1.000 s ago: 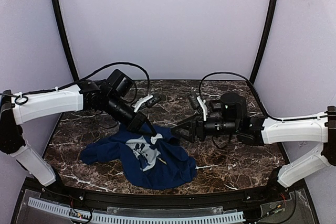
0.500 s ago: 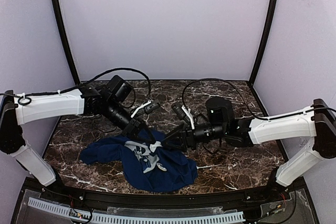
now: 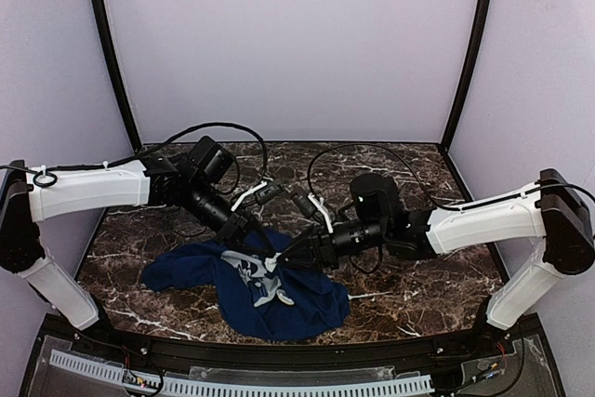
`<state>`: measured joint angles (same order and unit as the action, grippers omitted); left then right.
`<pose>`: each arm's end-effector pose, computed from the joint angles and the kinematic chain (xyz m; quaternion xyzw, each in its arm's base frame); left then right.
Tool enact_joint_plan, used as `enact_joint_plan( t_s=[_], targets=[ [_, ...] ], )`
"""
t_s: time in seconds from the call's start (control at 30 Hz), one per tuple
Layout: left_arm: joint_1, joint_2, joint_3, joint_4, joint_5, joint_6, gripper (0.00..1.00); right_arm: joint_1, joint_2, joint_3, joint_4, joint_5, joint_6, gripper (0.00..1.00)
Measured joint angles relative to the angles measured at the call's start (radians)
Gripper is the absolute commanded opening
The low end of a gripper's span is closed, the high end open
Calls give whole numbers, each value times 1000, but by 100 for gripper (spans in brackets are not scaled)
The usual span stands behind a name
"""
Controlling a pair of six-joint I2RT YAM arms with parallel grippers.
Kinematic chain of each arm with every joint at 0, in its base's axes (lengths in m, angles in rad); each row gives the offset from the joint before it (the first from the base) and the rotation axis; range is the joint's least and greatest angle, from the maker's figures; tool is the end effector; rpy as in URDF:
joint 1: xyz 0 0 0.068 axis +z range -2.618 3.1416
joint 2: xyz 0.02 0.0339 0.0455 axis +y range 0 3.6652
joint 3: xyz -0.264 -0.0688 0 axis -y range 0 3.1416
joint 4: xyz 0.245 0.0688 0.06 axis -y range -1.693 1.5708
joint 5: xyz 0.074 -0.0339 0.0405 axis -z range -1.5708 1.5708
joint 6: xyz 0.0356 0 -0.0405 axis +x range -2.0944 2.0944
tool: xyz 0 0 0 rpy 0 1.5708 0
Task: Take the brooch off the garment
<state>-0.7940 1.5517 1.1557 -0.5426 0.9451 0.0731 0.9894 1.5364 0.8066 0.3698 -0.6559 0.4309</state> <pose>0.2039 -0.2486 0.2618 0.4839 0.7086 -0.5024 0.1064 0.1626 0.2870 0.2227 -0.3908 0.6978 0.5521 0.2358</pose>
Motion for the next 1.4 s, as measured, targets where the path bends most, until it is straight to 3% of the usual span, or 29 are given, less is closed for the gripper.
enact_joint_plan(
  t_s=[0.43,0.8,1.13,1.3,1.33,1.4],
  targets=[
    [0,0,0,2,1,3,1,5,21,1,25,-6,30,22],
    [6,0,-3,4,-10,2,1,6,33,1,41,11,29,14],
    [15,0,-16,7,-24,-6,1,42,34,1,24,128,-26,9],
    [18,0,-18,13,-24,-14,1,56,26,1,14,187,-41,18],
    [18,0,-18,15,-24,-14,1,57,24,1,11,191,-40,22],
    [18,0,-18,18,-27,-12,1,57,21,0,7,202,-40,40]
  ],
)
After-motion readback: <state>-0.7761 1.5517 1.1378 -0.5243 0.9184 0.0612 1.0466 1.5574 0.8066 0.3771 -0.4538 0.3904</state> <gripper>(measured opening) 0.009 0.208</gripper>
